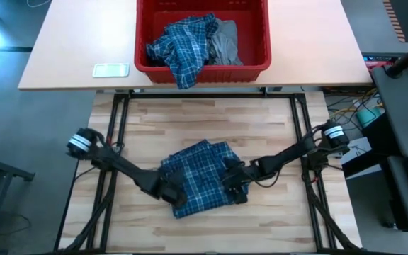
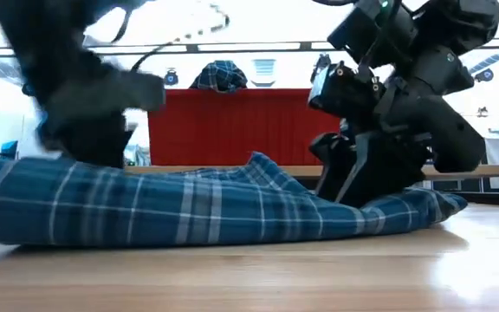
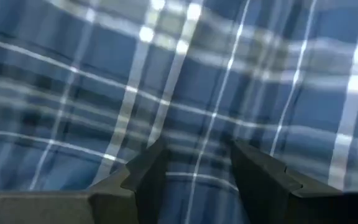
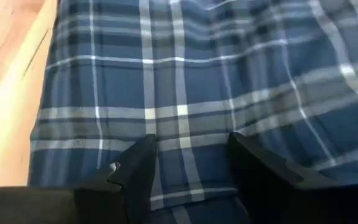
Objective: Fold Laundry from Bin
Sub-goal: Fold the blue patterned pants
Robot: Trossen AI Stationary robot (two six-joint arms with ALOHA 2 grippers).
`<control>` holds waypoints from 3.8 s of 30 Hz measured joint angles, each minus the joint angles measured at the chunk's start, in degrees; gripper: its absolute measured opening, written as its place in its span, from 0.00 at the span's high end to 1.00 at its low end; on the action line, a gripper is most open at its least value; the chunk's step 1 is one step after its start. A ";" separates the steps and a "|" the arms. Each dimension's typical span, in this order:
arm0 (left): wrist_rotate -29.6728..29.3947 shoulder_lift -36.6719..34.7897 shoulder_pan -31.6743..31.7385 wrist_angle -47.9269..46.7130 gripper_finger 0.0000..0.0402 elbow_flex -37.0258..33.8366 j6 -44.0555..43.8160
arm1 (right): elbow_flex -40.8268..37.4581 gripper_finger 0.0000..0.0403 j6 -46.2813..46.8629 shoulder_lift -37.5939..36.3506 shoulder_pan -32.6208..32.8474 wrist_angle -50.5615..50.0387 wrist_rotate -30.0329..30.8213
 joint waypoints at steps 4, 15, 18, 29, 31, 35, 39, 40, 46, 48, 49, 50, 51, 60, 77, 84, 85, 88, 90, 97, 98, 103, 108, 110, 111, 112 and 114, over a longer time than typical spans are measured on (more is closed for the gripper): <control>0.74 2.46 -2.27 0.32 0.59 0.65 -1.26 | 0.57 0.51 3.23 -4.91 -0.02 -3.96 -0.15; -10.25 -1.06 -7.90 -2.96 0.59 6.26 -0.09 | 4.29 0.52 6.29 -1.81 -7.80 19.06 11.22; -10.21 0.18 -8.52 -2.39 0.59 6.07 -0.18 | 5.87 0.52 5.65 2.22 -8.11 18.82 10.23; -9.68 8.41 -11.44 -0.94 0.59 5.12 -8.03 | 10.08 0.52 2.58 8.00 -13.22 5.53 10.29; -9.04 7.27 -11.44 -3.62 0.59 5.52 -8.19 | 11.84 0.52 -1.91 5.81 -13.32 2.77 10.57; -9.01 0.79 -11.47 -16.89 0.59 5.56 -7.59 | 17.39 0.52 -4.54 -1.13 -13.44 -6.74 10.84; -14.48 -8.71 -11.27 -20.19 0.59 6.11 -7.42 | 19.51 0.52 -0.64 -7.18 -10.79 -11.12 6.20; -14.74 -10.23 -11.33 -19.21 0.59 6.04 -7.02 | 19.22 0.52 0.30 -7.95 -9.57 -11.25 5.58; -15.39 -13.81 -11.77 -11.37 0.59 6.06 -2.41 | 14.18 0.52 5.09 -7.34 -0.43 -4.84 5.81; -14.77 -12.10 -11.84 -10.06 0.59 5.43 -2.46 | 12.73 0.52 6.09 -4.09 2.49 -2.16 5.94; -13.96 -11.10 -11.96 -8.63 0.59 5.05 -2.79 | 12.41 0.52 6.59 -2.14 3.65 -1.44 5.90; -12.71 -9.85 -12.15 -7.18 0.59 4.48 -3.23 | 12.31 0.52 7.47 0.10 4.52 -1.05 5.94; -11.26 -8.37 -12.38 -5.61 0.59 3.78 -3.76 | 12.32 0.52 8.32 2.09 5.18 -0.76 5.94; -7.79 4.71 -17.57 -0.52 0.59 1.49 -16.05 | 13.05 0.52 13.97 9.62 6.98 -0.46 7.42; -21.72 -7.52 -8.96 2.16 0.59 1.30 -13.24 | 12.79 0.52 11.44 -18.82 -0.17 -14.71 11.98; -16.54 2.33 -3.69 2.73 0.59 -1.61 -21.82 | 12.61 0.52 4.67 -24.22 -3.52 -16.13 11.50; -17.88 3.74 -3.36 2.57 0.59 -2.58 -24.23 | 12.61 0.52 4.06 -24.99 -3.52 -16.18 11.53; -18.46 5.00 -2.14 3.11 0.59 -4.87 -32.25 | 12.61 0.52 1.65 -28.63 -3.54 -16.28 11.40; -20.92 4.74 -0.99 1.31 0.59 -6.06 -35.03 | 12.93 0.52 -0.53 -31.59 -3.54 -16.24 11.48; -19.65 -1.56 8.13 -11.84 0.59 -10.97 -39.64 | 12.87 0.52 -5.66 -38.12 -4.16 -19.49 12.14; -19.22 -3.07 9.81 -12.54 0.59 -12.50 -39.56 | 12.87 0.52 -5.20 -38.94 -4.36 -19.65 12.15; -18.80 -12.40 20.88 -13.47 0.59 -22.65 -43.90 | 12.87 0.52 -1.94 -41.32 -5.34 -22.45 13.56; -19.62 -22.12 36.11 -13.19 0.59 -30.12 -37.65 | 12.98 0.52 0.40 -42.41 -5.49 -22.57 16.79; -19.80 -25.67 41.94 -12.88 0.59 -31.14 -34.70 | 13.73 0.52 1.38 -42.30 -5.84 -22.89 16.96; -20.17 -27.71 44.46 -12.87 0.59 -31.26 -34.05 | 14.43 0.52 1.84 -42.12 -5.92 -22.97 16.98; -20.69 -29.59 46.58 -12.67 0.59 -31.16 -33.79 | 15.31 0.52 1.96 -41.99 -6.00 -23.48 17.02; -21.58 -33.18 49.68 -12.28 0.59 -30.01 -33.23 | 16.89 0.52 2.09 -41.68 -6.31 -24.80 18.02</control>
